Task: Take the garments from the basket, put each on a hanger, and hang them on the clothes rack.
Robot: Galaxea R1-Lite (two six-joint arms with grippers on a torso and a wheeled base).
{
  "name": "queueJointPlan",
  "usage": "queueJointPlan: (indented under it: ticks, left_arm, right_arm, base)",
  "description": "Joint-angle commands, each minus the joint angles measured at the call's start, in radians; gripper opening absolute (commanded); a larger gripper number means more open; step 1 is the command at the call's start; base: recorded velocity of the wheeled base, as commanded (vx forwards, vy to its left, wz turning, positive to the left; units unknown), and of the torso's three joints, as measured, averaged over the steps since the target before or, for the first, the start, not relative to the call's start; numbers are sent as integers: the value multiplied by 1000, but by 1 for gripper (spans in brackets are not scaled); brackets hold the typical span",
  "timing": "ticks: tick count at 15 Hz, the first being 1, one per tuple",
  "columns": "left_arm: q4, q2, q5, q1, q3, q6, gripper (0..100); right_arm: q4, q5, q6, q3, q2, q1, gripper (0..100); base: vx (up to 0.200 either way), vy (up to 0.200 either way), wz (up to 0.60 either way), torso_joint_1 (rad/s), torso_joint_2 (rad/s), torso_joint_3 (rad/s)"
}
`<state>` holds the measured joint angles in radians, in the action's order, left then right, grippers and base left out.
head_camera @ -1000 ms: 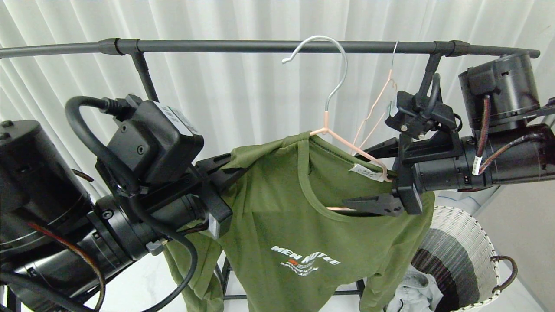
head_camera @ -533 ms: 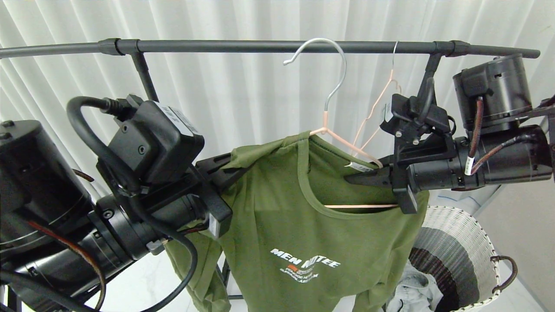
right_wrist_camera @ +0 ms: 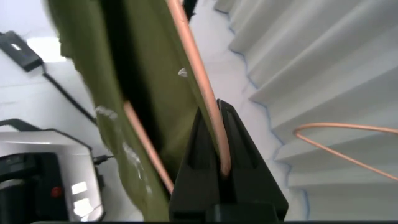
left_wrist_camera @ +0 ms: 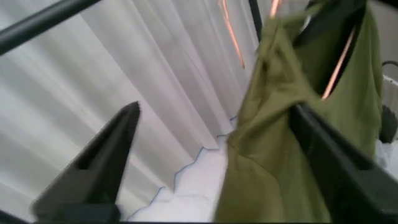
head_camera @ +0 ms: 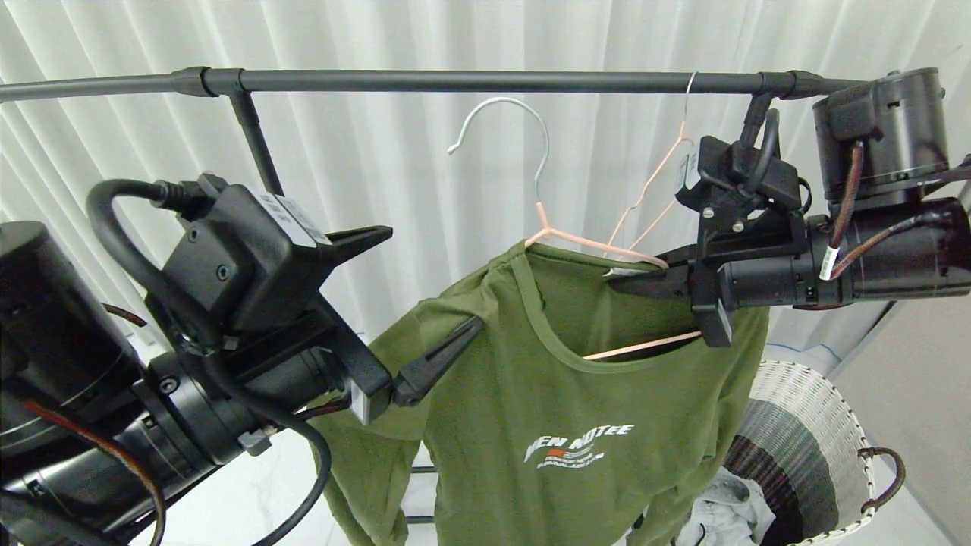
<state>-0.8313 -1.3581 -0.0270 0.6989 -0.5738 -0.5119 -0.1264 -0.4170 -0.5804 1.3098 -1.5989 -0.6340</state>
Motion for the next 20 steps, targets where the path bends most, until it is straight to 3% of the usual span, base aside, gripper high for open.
queueJointPlan:
  ticks: [1, 3, 8, 10, 15, 17, 19, 20]
  left_arm:
    - [1, 34, 2, -3, 31, 0, 100]
    - [1, 83, 2, -3, 86, -2, 100]
    - [1, 100, 9, -13, 103, 1, 100]
    - [1, 103, 9, -96, 175, 12, 100]
    - [1, 30, 4, -213, 255, 58, 100]
    - [1, -10, 6, -225, 255, 64, 100]
    - [1, -46, 4, -223, 244, 118, 100]
    - [1, -53, 4, -222, 244, 124, 0]
  right_arm:
    - [1, 4, -2, 3, 24, 10, 0]
    - [4, 26, -12, 3, 54, 28, 0]
    - [10, 87, -10, 5, 86, 65, 0]
    - [8, 90, -10, 2, 111, 68, 0]
    - [10, 99, -9, 2, 142, 65, 0]
    - [8, 98, -9, -4, 148, 53, 0]
    - [7, 99, -7, -4, 149, 22, 0]
    - [7, 99, -7, -3, 149, 20, 0]
  base:
    - [0, 0, 0, 0, 0, 0]
    - [0, 0, 0, 0, 0, 0]
    - [0, 0, 0, 0, 0, 0]
    - [0, 0, 0, 0, 0, 0]
    - [0, 0, 0, 0, 0, 0]
    - [0, 0, 0, 0, 0, 0]
    - [0, 0, 0, 0, 0, 0]
    - [0, 0, 0, 0, 0, 0]
